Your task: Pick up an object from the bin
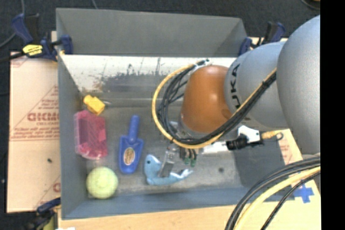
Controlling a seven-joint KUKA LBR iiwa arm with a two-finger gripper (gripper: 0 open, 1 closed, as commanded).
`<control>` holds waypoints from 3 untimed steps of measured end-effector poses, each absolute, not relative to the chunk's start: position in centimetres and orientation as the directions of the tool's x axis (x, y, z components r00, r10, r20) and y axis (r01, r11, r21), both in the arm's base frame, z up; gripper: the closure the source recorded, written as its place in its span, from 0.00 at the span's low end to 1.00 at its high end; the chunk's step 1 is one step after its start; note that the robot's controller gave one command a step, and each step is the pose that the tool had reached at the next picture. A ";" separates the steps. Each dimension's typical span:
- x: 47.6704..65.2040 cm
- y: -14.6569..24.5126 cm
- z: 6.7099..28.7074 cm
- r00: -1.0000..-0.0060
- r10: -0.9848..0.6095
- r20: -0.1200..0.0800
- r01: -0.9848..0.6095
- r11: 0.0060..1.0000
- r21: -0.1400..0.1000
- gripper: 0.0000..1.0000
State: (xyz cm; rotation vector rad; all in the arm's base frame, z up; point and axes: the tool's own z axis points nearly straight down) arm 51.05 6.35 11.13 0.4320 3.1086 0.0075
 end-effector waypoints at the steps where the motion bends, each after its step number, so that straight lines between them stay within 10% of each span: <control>1: 49.2 2.5 6.9 -0.962 0.272 -0.001 0.272 0.962 0.004 0.00; 2: 53.2 3.8 7.3 -0.971 0.240 -0.010 0.240 0.971 0.008 1.00; 3: 53.2 3.8 7.3 -0.970 0.241 -0.010 0.241 0.970 0.008 1.00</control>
Offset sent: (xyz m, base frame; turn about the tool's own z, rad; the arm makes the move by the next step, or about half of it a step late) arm 0.0187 -0.0246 -0.0413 -0.0397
